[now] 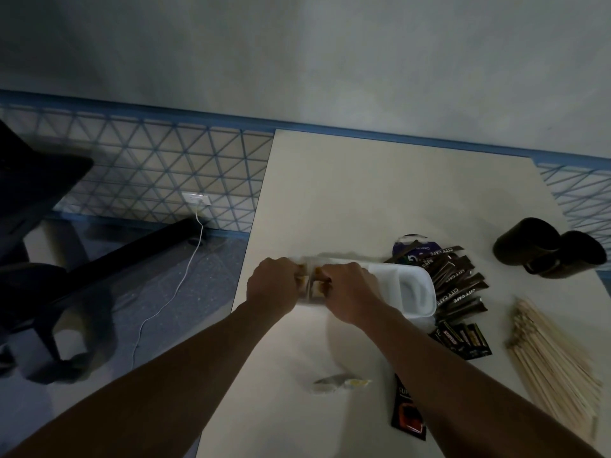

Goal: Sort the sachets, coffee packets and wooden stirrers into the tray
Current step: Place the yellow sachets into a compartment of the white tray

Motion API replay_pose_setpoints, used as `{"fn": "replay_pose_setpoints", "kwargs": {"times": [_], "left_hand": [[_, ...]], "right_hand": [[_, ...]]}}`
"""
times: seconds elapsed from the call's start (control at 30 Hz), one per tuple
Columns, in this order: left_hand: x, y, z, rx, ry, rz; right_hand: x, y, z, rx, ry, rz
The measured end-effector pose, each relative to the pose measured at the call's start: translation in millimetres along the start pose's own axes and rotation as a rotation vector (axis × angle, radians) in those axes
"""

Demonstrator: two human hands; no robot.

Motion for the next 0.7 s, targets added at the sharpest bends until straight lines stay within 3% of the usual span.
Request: {"fn": "replay_pose_setpoints", "kwargs": {"times": [0.37,0.7], "left_hand": [[2.0,-4.9,7.3,0.057,-0.058,0.061],[-29.5,3.1,-26.0,-0.167,0.147,0.123]], "right_hand": [[-2.8,4.8,1.0,0.017,0.109,-0.005],[-16.4,8.4,-8.2,0.060,0.198,-0.032]]}}
Point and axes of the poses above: each hand's wrist, its own x-axis towards the middle knuckle, its own z-axis out of the palm, y = z × x, the point moved 4 cm from there along x, towards the middle knuckle, and after that the axes turned 1 degree about -x, right-handed, at the moved point
